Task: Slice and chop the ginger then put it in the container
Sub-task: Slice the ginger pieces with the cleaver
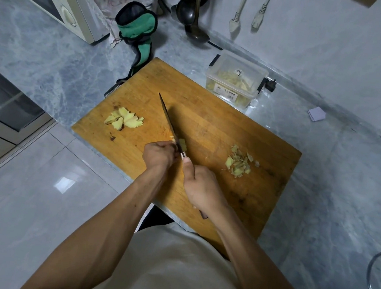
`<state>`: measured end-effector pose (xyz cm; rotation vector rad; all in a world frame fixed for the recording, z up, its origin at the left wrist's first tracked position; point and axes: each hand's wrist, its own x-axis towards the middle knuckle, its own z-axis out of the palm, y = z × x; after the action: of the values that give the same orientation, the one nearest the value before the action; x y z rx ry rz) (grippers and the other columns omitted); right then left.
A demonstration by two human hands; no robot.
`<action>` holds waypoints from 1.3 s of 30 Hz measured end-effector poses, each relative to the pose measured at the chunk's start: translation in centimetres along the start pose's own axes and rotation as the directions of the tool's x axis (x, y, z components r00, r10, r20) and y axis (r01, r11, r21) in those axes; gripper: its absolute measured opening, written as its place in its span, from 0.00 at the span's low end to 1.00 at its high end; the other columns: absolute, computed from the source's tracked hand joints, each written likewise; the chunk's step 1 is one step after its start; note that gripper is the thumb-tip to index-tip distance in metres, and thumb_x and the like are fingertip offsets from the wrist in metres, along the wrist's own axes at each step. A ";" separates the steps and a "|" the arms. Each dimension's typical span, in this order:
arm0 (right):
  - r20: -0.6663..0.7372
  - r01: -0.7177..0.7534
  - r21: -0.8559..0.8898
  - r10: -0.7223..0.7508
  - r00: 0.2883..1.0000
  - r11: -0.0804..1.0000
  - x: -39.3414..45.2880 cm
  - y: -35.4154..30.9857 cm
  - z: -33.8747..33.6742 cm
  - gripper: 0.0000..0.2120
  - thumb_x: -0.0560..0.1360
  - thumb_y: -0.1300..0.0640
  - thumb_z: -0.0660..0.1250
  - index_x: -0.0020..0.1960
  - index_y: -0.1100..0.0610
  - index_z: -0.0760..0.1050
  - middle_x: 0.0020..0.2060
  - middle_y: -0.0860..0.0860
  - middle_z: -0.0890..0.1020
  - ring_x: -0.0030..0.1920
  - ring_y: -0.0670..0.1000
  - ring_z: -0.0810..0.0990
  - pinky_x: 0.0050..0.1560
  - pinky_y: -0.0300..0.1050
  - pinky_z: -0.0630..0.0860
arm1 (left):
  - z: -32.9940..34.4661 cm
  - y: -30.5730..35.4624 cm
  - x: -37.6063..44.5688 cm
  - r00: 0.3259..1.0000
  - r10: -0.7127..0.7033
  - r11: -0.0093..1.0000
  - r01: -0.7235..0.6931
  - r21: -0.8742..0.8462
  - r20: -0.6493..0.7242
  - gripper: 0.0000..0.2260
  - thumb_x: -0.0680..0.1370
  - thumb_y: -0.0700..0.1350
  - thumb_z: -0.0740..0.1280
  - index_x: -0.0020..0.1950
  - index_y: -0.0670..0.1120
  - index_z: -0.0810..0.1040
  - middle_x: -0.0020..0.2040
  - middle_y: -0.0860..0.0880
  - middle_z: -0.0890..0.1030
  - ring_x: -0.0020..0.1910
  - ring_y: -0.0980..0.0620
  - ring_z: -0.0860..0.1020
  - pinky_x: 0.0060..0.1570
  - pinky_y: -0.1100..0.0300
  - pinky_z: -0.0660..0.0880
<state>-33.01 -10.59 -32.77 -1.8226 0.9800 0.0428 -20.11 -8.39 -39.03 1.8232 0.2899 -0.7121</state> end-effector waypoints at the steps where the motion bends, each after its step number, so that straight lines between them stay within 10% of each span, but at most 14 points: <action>1: -0.010 0.005 -0.003 -0.005 1.000 1.000 0.3 -0.1 0.2 0.32 0.85 0.42 0.48 0.30 0.58 0.69 0.22 0.50 0.72 0.24 0.51 0.73 0.34 0.59 0.79 | 0.0 -0.1 0.0 1.000 0.021 0.999 -0.021 0.031 -0.006 0.11 0.78 0.34 0.63 0.46 0.41 0.85 0.34 0.49 0.82 0.31 0.52 0.80 0.40 0.58 0.82; 12: 0.010 -0.035 0.082 0.034 0.999 0.996 -0.6 1.0 -0.5 0.29 0.85 0.39 0.49 0.34 0.56 0.70 0.23 0.49 0.72 0.19 0.45 0.68 0.22 0.38 0.67 | 0.1 -0.2 1.1 0.994 -0.102 0.993 0.104 -0.054 0.037 0.13 0.80 0.33 0.61 0.44 0.43 0.83 0.38 0.43 0.83 0.36 0.46 0.84 0.42 0.52 0.83; 39: -0.028 -0.018 0.029 0.019 0.999 0.999 0.7 0.5 0.4 0.32 0.85 0.40 0.49 0.29 0.57 0.66 0.21 0.50 0.71 0.23 0.52 0.71 0.33 0.58 0.77 | 0.2 0.1 0.4 0.997 -0.068 0.995 0.070 -0.070 0.031 0.14 0.79 0.32 0.60 0.44 0.41 0.85 0.40 0.43 0.85 0.42 0.42 0.85 0.43 0.50 0.83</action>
<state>-32.71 -10.77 -33.60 -1.7923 1.0121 0.0140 -19.79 -8.68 -39.21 1.7415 0.3563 -0.7653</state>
